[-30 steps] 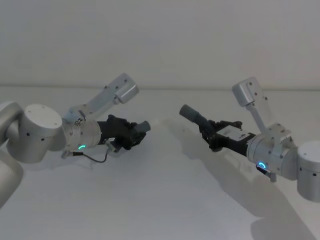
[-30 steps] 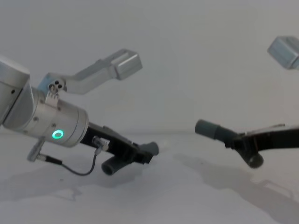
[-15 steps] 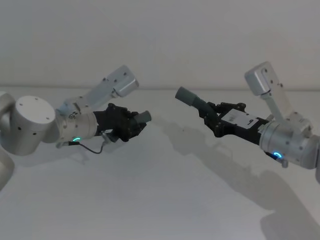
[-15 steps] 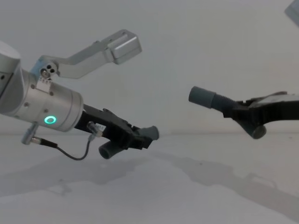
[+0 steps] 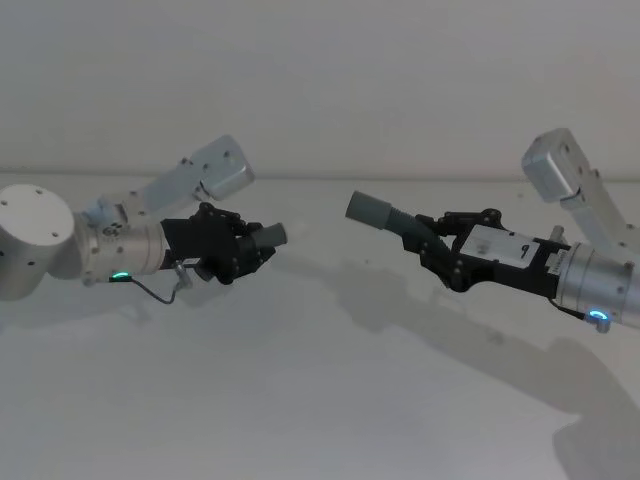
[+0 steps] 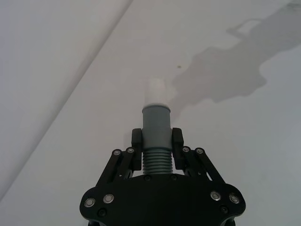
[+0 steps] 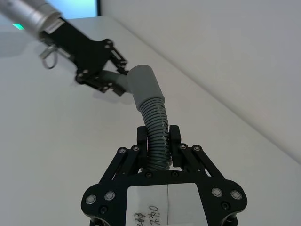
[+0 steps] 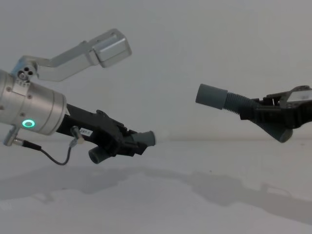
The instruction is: Use both hands to pick up one end of the pipe from the table, align the ends, and insert them.
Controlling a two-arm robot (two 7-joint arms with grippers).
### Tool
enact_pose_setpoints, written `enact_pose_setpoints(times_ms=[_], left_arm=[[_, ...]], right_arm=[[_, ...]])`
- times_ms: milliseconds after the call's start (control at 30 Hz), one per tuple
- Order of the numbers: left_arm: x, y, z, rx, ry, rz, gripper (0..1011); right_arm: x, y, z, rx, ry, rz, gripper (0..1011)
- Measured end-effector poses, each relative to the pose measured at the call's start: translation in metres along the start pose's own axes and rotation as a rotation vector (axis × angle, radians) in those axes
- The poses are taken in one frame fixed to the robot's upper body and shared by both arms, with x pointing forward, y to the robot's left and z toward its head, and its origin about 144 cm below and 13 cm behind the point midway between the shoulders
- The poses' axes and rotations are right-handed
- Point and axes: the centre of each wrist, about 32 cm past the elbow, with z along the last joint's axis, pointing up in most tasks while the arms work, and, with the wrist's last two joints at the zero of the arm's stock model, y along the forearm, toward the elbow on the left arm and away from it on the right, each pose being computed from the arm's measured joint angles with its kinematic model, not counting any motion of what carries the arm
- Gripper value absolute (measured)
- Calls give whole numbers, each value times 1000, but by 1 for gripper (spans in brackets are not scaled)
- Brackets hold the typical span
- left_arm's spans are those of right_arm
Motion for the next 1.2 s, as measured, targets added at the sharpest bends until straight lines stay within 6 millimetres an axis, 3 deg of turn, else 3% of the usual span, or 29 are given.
enact_pose_setpoints(times_ms=[467, 1200], left_arm=[[11, 14, -4, -81, -106, -125, 360], [12, 41, 6, -175, -238, -236, 360]], right_arm=[[-2, -6, 4, 10, -40, 128, 265], [-11, -3, 2, -46, -51, 175, 265]])
